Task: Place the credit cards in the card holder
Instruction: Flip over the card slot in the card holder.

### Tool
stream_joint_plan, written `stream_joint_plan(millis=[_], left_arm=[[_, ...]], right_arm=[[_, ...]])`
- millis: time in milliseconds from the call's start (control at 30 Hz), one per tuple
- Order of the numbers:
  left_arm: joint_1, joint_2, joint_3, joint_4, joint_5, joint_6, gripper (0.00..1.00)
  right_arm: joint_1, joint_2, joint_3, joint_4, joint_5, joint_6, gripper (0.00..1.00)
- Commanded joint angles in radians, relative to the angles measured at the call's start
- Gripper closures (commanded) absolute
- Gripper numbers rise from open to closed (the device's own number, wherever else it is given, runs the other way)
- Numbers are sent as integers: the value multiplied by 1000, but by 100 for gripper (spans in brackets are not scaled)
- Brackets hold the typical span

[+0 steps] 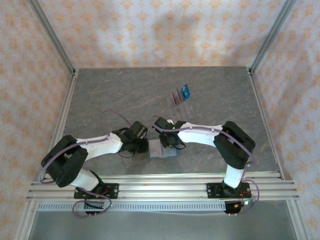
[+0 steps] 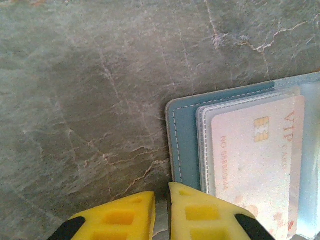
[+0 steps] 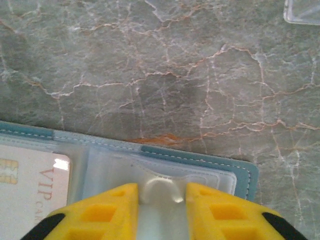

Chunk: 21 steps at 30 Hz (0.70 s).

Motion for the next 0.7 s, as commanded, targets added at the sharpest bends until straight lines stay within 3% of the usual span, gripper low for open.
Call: stream_joint_plan(millis=[0,333,667], left_arm=[[-4,40,-25,54,23,8,84],[-4,47,-29,67,33,2,84],[-11,43,-36,75,35,-4,84]], right_arm=[[13,44,-60,-49,-19,25,76],[13,15,35,-118,35,-7,93],[13,20,93,-167,62,-9,91]])
